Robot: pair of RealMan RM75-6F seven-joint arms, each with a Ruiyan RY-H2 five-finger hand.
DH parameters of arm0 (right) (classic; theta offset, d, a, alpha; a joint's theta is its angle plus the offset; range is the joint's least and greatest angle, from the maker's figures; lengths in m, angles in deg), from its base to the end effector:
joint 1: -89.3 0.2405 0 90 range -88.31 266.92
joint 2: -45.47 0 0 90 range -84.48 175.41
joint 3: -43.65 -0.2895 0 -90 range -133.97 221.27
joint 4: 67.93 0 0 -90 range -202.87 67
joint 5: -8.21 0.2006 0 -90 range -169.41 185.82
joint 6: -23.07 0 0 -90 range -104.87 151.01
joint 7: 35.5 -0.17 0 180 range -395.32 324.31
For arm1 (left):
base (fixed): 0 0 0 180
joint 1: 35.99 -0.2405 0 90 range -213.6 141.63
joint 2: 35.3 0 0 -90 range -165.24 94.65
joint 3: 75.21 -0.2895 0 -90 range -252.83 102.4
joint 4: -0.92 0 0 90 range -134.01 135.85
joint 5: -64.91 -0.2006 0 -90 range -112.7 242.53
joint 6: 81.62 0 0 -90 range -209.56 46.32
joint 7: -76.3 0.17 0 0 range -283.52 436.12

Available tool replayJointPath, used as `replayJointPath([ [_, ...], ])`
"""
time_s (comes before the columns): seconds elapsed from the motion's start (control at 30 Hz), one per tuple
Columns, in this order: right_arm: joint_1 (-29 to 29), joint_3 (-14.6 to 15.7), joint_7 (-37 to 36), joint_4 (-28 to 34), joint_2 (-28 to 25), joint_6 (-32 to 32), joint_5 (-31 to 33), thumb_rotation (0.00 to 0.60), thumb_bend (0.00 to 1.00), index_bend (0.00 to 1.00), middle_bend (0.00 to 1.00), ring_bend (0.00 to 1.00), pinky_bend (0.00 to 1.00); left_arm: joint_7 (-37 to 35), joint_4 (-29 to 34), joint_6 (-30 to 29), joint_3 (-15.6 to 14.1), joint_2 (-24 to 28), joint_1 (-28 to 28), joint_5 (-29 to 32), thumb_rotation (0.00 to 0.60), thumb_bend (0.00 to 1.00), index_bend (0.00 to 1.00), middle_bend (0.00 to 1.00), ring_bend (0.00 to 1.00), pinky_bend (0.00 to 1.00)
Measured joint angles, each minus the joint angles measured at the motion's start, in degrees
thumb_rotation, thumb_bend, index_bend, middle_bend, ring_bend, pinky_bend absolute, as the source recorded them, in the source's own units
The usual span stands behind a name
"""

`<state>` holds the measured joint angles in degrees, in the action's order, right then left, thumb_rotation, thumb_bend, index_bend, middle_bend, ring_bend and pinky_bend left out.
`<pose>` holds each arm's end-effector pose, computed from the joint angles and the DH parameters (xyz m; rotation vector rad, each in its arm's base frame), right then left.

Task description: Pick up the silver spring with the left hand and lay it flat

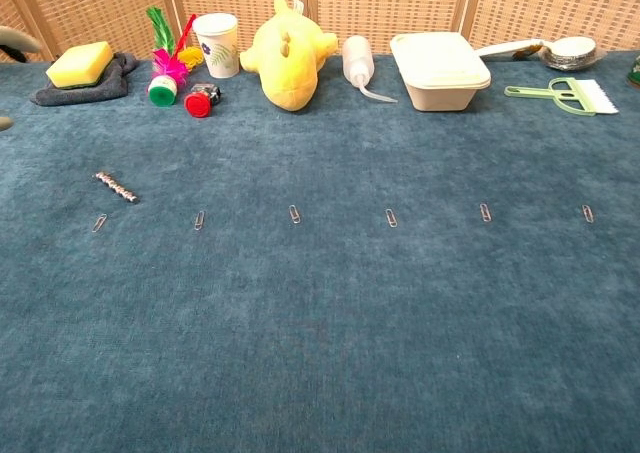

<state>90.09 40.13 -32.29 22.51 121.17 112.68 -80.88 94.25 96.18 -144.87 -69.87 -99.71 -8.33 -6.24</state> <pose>-0.3263 -0.1866 0.1273 1.2954 -0.9460 1.0175 -0.2732 0.3341 0.1359 -1.7041 -0.7965 -0.7034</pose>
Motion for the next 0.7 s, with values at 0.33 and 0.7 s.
replayJointPath([
  [0.33,1.74,-0.52,3.43,2.42,-1.01,-1.81,-0.19,0.600,0.39,0.09,0.10,0.05,0.14,-1.44,7.91,-10.51,-6.31,5.33,-10.03,-4.97,0.269,0.45,0.04,0.11,0.05,0.22],
  [0.7,2.02,-0.32,5.44,3.50,-1.30,-2.00,-0.04,0.600,0.39,0.09,0.10,0.05,0.14,-3.29,10.56,-20.92,-11.84,7.63,-20.12,-11.63,0.301,0.45,0.07,0.11,0.05,0.22],
])
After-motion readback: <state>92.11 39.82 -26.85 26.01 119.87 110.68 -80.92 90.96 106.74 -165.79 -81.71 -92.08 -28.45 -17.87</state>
